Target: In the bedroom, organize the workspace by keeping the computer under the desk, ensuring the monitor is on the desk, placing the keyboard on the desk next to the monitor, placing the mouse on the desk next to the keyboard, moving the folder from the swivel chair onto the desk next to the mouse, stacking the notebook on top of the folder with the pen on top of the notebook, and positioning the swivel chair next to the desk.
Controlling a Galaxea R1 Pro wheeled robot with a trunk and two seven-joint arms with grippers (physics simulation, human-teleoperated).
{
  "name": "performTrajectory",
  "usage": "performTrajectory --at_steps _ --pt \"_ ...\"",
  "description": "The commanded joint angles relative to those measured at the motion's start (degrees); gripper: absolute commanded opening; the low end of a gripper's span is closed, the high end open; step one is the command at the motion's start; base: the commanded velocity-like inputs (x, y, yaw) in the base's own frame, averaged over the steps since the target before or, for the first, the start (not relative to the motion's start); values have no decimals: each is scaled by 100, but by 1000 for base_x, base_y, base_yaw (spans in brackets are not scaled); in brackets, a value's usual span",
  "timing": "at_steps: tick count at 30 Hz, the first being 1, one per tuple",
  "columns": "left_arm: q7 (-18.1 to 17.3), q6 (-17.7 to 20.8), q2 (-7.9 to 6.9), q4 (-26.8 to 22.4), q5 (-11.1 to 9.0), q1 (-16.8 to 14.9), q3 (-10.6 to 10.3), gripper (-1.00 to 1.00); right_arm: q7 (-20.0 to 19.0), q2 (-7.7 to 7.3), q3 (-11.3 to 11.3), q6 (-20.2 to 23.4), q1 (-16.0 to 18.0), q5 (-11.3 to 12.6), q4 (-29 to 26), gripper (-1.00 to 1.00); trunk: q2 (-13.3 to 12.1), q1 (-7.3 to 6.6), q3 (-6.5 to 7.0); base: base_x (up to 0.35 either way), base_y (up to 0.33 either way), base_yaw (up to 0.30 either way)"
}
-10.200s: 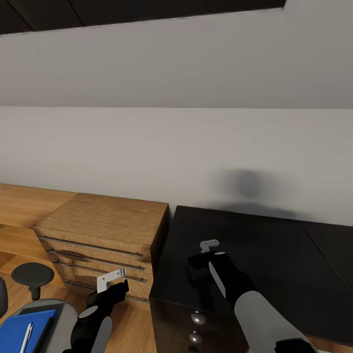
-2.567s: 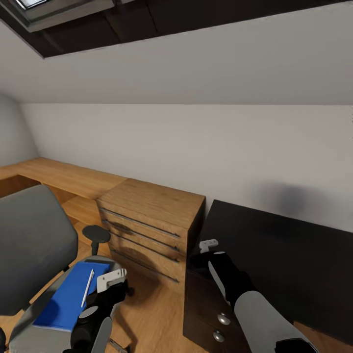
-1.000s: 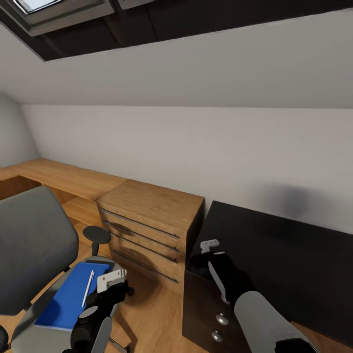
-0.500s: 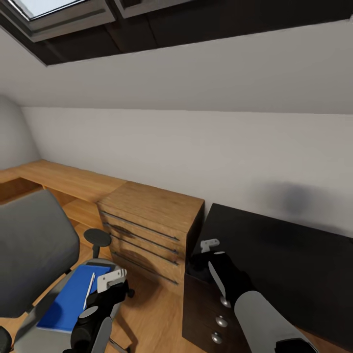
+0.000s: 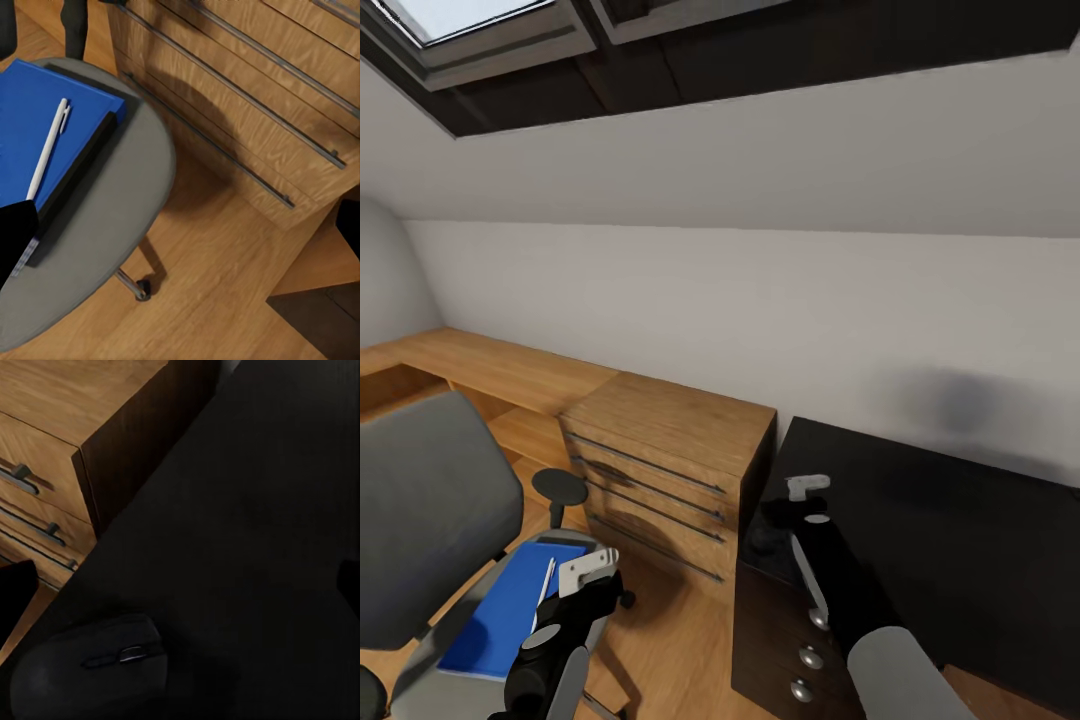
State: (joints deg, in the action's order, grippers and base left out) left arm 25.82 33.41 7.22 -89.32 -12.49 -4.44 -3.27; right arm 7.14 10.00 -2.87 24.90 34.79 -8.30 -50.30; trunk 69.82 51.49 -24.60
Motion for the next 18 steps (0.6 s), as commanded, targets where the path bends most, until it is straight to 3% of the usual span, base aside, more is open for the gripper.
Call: performTrajectory --at_steps 1,7,16,17,18 --pt "55 5 -1 -7 -60 -4 -7 100 174 0 -143 88 -339 -28 -672 100 4 0 -7 0 0 0" --pt "55 -7 -8 -7 -60 -4 -7 100 219 0 -342 128 -696 -10 -1217 100 4 0 -7 0 0 0" --pt "52 -8 -10 -7 -60 -4 -4 100 218 0 -439 153 -775 161 -1341 100 4 0 -7 0 0 0" --pt "48 -3 -10 0 -60 -4 0 100 217 0 -634 158 -779 226 -1349 100 4 0 -7 0 0 0" --pt "47 -2 -10 0 -62 -4 0 100 217 0 -687 157 -780 233 -1349 100 4 0 -7 0 0 0"
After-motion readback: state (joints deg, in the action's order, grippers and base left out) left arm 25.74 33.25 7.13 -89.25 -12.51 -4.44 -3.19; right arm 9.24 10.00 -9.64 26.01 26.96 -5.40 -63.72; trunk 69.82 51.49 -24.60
